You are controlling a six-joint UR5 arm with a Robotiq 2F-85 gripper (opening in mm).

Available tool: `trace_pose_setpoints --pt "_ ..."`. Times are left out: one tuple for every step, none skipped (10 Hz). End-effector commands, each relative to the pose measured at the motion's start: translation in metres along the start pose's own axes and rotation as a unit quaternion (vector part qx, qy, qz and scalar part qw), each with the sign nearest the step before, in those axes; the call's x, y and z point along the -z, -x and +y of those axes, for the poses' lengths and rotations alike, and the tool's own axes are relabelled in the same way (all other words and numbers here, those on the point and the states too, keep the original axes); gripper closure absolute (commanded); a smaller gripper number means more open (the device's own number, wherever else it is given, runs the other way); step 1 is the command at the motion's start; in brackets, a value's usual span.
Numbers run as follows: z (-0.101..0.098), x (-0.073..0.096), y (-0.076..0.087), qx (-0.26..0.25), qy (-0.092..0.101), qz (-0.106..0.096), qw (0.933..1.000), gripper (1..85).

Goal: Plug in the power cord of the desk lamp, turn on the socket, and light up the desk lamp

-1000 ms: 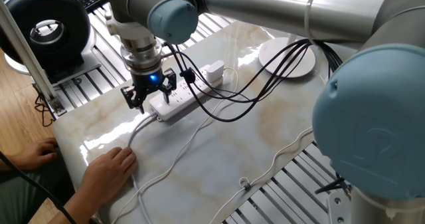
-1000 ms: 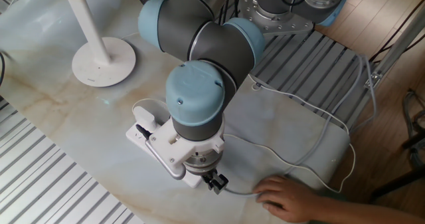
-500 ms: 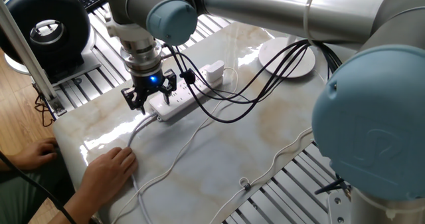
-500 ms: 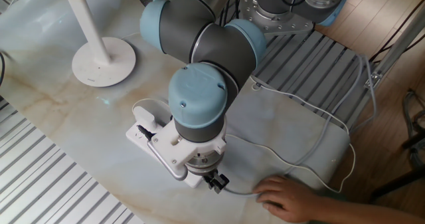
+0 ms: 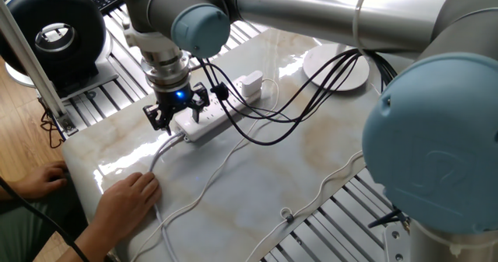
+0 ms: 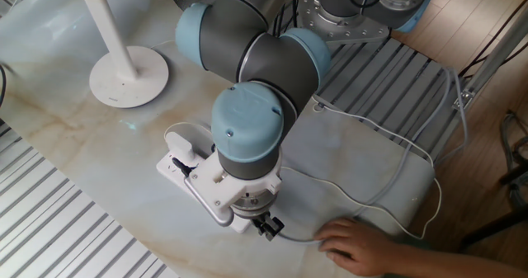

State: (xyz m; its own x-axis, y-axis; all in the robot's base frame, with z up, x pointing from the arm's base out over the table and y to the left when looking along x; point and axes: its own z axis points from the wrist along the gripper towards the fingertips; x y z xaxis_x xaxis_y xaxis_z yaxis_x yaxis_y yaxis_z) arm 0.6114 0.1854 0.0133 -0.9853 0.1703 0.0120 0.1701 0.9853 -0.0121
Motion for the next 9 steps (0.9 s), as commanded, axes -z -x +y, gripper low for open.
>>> trace_pose_setpoints --pt "0.0038 -0.0046 0.0033 -0.008 0.01 -0.004 0.9999 20.3" --pt "0.0033 -0.0047 0.0026 -0.008 0.01 -0.003 0.9999 20.3" --pt "0.0035 -0.0045 0.0021 -0.008 0.011 -0.003 0.9999 20.3" --pt "0.0036 -0.0046 0.0021 -0.007 0.011 -0.002 0.9999 20.3" --pt "0.003 -0.0051 0.0022 -0.007 0.011 -0.002 0.9999 20.3" --pt "0.0015 -0.0052 0.0021 -0.005 0.011 -0.003 0.9999 20.3" --pt "0.0013 -0.0049 0.0021 -0.005 0.011 -0.003 0.9999 20.3" --pt "0.0021 -0.0042 0.0016 -0.005 0.013 -0.001 0.9999 20.3" --pt "0.0023 -0.0028 0.001 -0.005 0.012 0.0 0.9999 20.3"
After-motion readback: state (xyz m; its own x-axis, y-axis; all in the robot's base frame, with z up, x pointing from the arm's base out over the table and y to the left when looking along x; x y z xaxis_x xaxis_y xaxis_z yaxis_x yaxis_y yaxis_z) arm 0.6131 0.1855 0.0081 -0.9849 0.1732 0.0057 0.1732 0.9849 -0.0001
